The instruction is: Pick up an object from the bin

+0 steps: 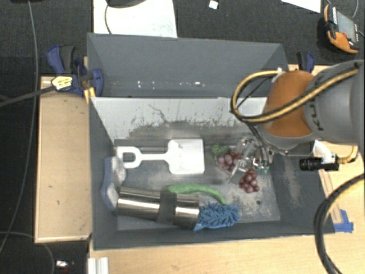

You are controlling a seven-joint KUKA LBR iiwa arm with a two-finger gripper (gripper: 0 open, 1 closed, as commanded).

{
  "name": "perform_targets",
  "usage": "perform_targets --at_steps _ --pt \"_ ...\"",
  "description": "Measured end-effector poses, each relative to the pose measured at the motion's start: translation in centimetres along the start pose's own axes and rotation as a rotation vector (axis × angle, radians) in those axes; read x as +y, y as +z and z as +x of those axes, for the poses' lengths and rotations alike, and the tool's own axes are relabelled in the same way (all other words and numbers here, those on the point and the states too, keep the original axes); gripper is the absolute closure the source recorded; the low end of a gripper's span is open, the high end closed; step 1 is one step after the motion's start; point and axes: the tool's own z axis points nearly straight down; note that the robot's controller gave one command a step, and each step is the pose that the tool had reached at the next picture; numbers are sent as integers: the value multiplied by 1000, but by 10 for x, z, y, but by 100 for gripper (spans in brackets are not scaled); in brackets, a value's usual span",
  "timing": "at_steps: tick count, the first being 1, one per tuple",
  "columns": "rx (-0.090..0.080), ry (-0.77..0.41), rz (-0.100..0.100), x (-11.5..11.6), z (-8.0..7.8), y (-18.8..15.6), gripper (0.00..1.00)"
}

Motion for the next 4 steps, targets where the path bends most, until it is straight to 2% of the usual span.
perform_targets --at_steps 1,2,4 --pt "-16 -19 -6 -11 -21 29 0" --pt "-12 -11 -6 4 -14 29 100" --pt "-13 -13 -6 4 -14 21 100"
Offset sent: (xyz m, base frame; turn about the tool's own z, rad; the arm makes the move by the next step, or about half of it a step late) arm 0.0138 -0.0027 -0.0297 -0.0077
